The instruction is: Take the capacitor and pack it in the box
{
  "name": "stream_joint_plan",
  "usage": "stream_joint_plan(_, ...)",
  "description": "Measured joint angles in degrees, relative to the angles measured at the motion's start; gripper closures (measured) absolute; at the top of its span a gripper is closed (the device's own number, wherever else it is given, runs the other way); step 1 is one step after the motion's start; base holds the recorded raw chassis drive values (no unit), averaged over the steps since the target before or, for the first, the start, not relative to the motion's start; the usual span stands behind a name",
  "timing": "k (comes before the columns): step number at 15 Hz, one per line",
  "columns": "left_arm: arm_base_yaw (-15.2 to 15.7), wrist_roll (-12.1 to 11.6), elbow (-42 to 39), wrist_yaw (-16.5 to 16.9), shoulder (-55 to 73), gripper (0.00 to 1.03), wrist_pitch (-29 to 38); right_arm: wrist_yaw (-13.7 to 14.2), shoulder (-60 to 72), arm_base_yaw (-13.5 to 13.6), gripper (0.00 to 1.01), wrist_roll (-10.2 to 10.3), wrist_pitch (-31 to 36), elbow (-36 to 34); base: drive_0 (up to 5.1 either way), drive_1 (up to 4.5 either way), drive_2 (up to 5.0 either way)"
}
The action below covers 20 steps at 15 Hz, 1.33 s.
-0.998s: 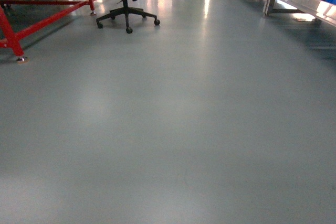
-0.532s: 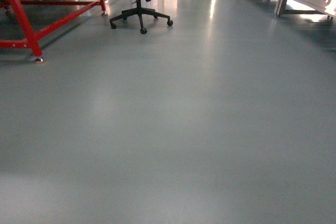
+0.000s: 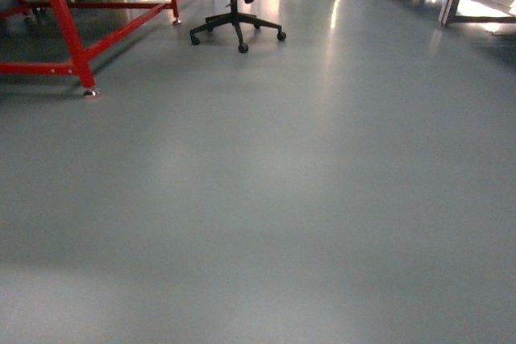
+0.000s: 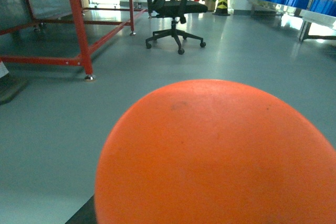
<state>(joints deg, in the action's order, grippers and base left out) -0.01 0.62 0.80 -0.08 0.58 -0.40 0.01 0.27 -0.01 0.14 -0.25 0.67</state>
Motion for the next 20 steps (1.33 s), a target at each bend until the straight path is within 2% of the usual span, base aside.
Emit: stream_joint_plan(20,0.0,0.0,0.0,0.0,0.0,0.6,0.2,0.0,0.0,0.0,0.03,0.0,-0.2,0.0,-5.0,2.42,2.4)
